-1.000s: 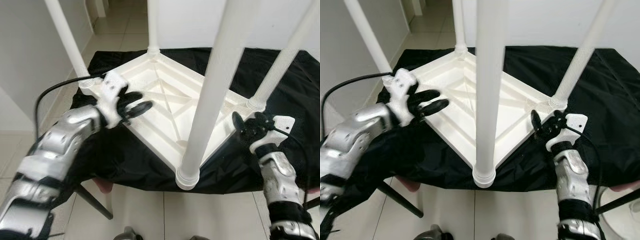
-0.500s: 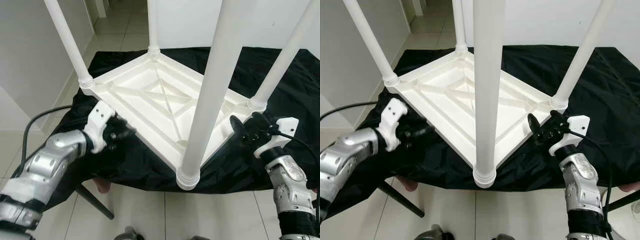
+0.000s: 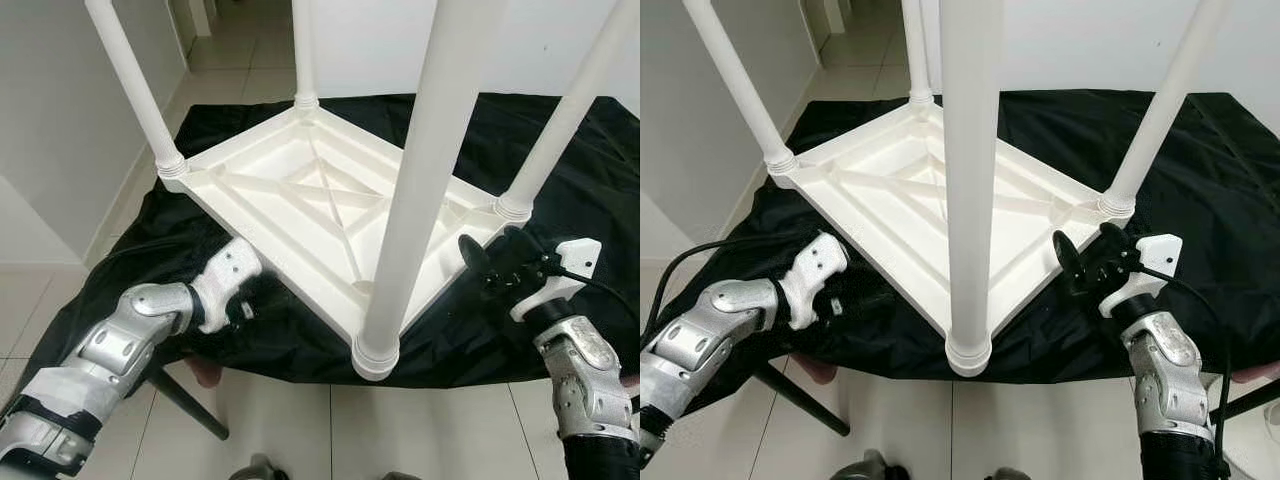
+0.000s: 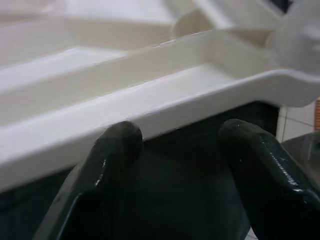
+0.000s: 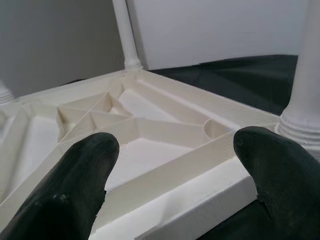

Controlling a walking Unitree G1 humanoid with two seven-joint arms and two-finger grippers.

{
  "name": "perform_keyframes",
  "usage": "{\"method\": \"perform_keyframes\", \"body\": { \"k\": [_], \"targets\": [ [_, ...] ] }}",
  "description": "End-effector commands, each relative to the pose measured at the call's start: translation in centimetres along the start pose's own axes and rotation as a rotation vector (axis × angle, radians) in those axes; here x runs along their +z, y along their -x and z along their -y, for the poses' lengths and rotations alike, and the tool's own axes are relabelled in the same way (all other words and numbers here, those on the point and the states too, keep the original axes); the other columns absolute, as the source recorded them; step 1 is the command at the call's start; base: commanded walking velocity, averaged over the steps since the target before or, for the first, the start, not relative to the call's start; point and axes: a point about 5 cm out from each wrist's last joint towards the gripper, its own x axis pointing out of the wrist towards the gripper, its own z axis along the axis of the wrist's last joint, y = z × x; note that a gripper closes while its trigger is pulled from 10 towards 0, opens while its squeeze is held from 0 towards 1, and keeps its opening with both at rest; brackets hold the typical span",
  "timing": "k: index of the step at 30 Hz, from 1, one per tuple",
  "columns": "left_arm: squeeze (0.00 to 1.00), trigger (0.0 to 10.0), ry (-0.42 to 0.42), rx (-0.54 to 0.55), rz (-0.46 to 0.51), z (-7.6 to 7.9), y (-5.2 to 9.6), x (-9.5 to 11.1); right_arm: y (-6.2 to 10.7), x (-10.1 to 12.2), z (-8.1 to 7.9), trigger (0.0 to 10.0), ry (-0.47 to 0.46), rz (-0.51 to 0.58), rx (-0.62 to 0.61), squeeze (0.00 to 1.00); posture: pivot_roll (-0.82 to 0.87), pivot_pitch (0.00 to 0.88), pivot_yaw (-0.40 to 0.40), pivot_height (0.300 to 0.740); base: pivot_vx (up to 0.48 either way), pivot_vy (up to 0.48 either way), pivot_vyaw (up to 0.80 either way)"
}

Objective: Building children table

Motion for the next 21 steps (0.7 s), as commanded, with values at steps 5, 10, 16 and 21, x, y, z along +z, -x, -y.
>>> {"method": "perform_keyframes", "body": {
  "k": [5,10,16,21],
  "targets": [
    [0.0,10.0,-0.068,-0.029,0.006,0.5,-0.5,0.4,0.2,-0.1,-0.2,10.0,-0.013,-0.019,0.021,0.0,-0.08,0.006,0.09,0.74,0.0,0.0,0.0],
    [1.0,10.0,-0.085,-0.074,0.025,0.8,-1.0,1.1,0.4,-0.1,-0.2,10.0,-0.006,-0.032,0.03,0.0,-0.07,0.007,0.088,0.74,0.0,0.0,0.0],
    [1.0,10.0,-0.121,-0.086,0.028,0.9,-1.5,1.3,0.5,-0.1,-0.3,10.0,-0.007,-0.04,0.034,0.0,-0.07,0.007,0.089,0.74,0.0,0.0,0.0],
    [0.0,10.0,-0.181,-0.126,0.027,0.6,-2.4,1.6,0.5,-0.2,-0.5,10.0,-0.009,-0.048,0.035,0.0,-0.08,0.009,0.096,0.74,0.0,0.0,0.0]
  ]
}}
